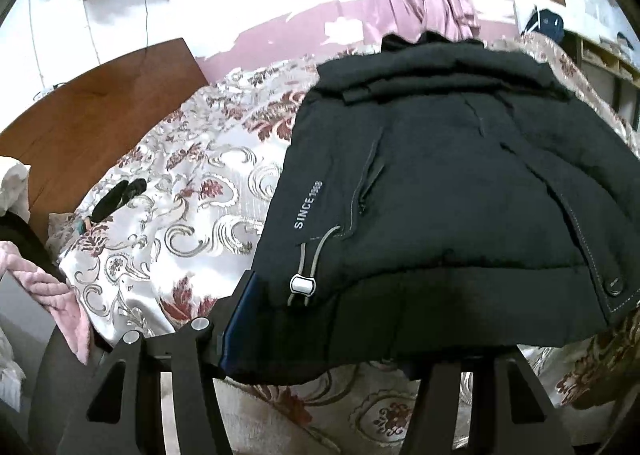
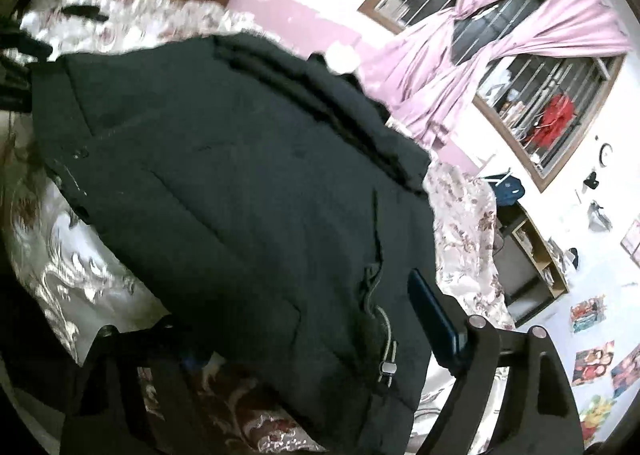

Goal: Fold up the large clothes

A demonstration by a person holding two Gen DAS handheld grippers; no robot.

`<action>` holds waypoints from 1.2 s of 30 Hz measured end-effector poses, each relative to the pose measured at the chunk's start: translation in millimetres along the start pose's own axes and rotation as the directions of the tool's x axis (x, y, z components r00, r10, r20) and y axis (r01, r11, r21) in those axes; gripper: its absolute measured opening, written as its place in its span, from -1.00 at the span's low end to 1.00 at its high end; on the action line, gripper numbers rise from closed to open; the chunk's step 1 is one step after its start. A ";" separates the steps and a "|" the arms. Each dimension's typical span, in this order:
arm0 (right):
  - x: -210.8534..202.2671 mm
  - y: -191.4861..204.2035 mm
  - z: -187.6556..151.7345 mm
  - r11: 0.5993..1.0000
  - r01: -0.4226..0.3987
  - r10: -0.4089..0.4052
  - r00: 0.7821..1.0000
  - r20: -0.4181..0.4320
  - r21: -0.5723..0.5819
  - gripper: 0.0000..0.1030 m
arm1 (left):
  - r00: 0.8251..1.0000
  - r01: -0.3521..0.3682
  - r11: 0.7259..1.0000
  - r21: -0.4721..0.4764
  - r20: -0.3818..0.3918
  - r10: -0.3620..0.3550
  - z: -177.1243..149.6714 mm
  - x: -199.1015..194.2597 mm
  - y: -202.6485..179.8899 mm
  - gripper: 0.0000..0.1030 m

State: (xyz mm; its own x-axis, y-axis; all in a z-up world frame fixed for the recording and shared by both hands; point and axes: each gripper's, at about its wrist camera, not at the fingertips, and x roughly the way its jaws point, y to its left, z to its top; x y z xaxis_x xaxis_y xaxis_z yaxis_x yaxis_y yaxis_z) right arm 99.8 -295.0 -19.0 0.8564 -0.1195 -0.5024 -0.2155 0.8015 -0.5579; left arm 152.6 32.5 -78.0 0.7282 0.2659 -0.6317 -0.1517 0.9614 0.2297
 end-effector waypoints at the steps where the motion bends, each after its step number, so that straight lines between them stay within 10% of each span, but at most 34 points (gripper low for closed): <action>1: -1.6 -3.2 0.6 1.000 0.001 -0.001 1.000 0.019 0.021 0.58 | 1.000 0.004 1.000 -0.009 0.016 -0.004 1.5 -1.2 1.2 0.08; 8: -5.2 -20.3 6.5 0.991 0.059 -0.077 0.986 0.151 0.122 0.58 | 0.984 -0.046 0.999 -0.001 0.171 0.046 16.6 -15.5 0.7 0.08; 17: -9.6 -31.3 2.2 0.983 0.031 -0.068 0.977 0.202 0.181 0.57 | 0.984 0.014 0.999 0.048 0.179 -0.022 44.6 -22.4 2.9 -0.26; 28: -9.2 -42.3 30.2 0.988 0.001 -0.045 0.957 0.287 0.151 -0.38 | 0.965 -0.015 0.986 0.166 0.261 -0.029 87.4 -36.0 -1.9 -0.61; 36: 11.1 -60.1 62.0 0.987 -0.016 -0.035 0.948 0.316 0.160 -0.61 | 0.951 -0.055 0.975 0.217 0.310 -0.015 128.4 -35.2 -10.6 -0.69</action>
State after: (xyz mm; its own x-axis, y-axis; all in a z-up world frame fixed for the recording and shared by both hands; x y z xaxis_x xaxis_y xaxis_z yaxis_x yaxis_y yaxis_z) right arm 151.4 -308.2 49.8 0.9678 0.0434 -0.2479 -0.1517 0.8865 -0.4371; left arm 214.4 3.8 36.8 0.9016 0.2162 -0.3747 -0.0429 0.9066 0.4198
